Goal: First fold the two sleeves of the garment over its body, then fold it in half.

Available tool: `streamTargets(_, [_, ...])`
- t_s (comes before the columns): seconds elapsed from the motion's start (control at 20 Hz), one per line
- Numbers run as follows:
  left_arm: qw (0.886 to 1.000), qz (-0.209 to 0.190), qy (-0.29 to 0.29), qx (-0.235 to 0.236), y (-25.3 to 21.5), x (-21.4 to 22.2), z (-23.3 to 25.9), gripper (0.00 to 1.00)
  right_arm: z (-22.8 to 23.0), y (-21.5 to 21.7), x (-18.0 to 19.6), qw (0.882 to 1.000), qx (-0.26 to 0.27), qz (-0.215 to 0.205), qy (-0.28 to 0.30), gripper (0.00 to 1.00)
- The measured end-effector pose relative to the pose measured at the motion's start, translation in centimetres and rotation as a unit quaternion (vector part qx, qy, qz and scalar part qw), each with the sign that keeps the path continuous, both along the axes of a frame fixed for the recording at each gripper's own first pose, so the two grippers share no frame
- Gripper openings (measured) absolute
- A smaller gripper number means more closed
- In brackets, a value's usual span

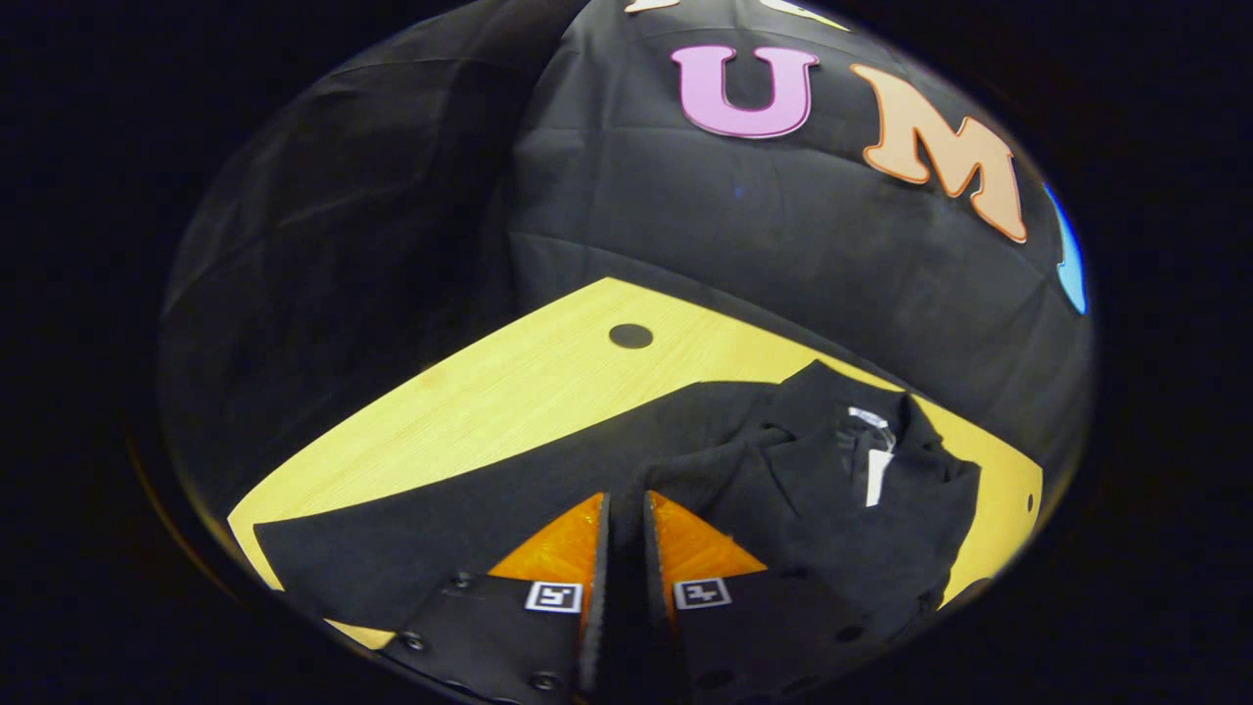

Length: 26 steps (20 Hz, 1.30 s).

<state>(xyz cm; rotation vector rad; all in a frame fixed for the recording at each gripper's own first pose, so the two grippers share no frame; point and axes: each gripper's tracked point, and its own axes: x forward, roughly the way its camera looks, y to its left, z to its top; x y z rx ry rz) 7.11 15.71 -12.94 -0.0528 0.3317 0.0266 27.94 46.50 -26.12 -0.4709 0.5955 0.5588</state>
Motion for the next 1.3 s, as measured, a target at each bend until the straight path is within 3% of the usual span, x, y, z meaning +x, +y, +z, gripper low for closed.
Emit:
streamTargets(0.1, [1.000,0.006,0.007,-0.005,0.2,-0.1,-0.5,0.94,-0.8,0.6,-0.4,1.000,-0.007,0.008,0.004,0.38])
streamTargets(0.25, [1.000,0.018,0.020,-0.014,0.8,-0.4,-1.8,0.94,-0.9,1.2,-1.0,1.000,0.001,0.019,0.008,0.86])
streamTargets(0.4, [0.999,0.032,0.037,-0.018,1.3,-0.6,-3.2,0.94,0.1,0.8,-1.6,1.000,0.008,0.016,0.004,1.00])
streamTargets(0.7, [0.994,0.064,0.093,-0.009,3.6,-2.2,-8.4,0.92,4.9,-3.0,-3.0,0.998,0.051,-0.014,-0.023,1.00])
streamTargets(1.0, [0.987,0.073,0.140,0.017,4.8,-2.6,-12.9,0.92,10.1,-10.5,-4.0,0.990,0.098,-0.080,-0.069,1.00])
streamTargets(1.3, [0.983,0.081,0.163,0.025,5.5,-2.9,-15.0,0.92,11.8,-16.7,-5.3,0.978,0.128,-0.140,-0.083,0.99])
